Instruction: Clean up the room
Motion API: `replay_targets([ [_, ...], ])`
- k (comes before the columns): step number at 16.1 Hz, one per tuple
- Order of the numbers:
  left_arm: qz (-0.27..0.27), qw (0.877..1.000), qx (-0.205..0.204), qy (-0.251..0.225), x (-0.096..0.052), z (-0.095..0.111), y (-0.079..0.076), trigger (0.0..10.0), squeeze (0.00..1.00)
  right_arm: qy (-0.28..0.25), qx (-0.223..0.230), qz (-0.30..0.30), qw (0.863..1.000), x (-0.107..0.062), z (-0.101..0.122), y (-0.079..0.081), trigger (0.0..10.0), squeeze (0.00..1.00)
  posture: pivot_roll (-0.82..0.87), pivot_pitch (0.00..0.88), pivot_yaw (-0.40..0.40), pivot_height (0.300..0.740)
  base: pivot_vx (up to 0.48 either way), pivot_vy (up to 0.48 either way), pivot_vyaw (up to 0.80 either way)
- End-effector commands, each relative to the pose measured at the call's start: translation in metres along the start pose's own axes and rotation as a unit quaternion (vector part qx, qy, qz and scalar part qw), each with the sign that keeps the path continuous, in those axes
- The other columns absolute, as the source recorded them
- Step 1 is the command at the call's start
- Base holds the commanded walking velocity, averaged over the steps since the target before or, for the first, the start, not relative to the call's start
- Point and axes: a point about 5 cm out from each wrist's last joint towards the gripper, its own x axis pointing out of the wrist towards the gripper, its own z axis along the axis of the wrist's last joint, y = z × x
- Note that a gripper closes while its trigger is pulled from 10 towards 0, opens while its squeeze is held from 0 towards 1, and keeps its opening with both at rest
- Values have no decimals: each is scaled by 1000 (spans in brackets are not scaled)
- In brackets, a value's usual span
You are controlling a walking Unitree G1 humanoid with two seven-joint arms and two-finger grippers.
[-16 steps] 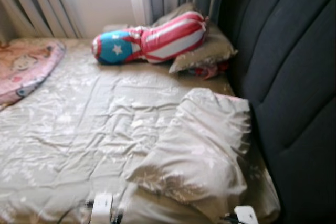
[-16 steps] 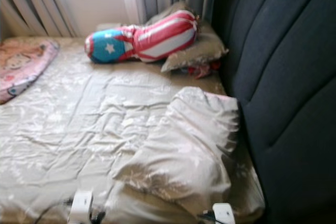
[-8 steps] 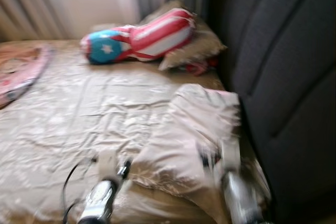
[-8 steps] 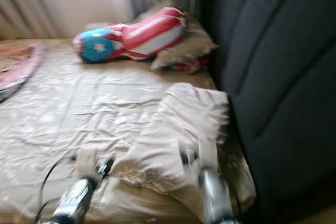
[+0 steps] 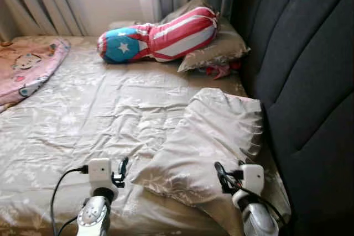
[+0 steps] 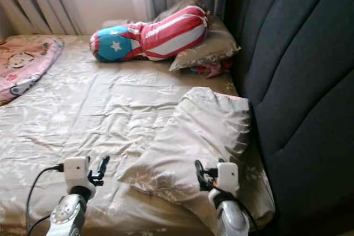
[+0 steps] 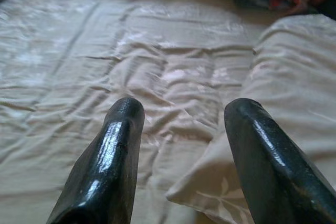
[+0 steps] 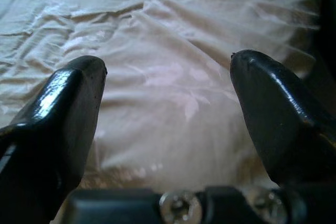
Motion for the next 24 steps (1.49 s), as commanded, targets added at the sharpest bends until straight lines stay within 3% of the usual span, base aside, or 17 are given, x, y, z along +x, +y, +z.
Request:
replay_targets([
  [1,-10,1000,7,-6,2,4,-2,10000,0,-5,-4,-10,1000,-2,0,-3,10000,0,9,0,-20,731,0,0,0],
  [6,-25,1000,6,-4,9,10,-15,10000,0,35,-21,-41,998,1,-3,-11,10000,0,-3,0,-18,721,0,0,0],
  [9,-34,999,4,0,8,9,-19,10000,0,26,-17,-39,999,-1,-4,-9,10000,0,3,0,-18,711,0,0,0],
  [17,-32,999,3,0,10,13,-18,10000,0,44,-21,-33,998,5,-4,-1,10000,0,5,0,-16,696,0,0,0],
  [24,-32,999,1,1,9,12,-20,10000,0,24,-15,-25,999,7,1,4,10000,0,6,0,-17,681,0,0,0],
])
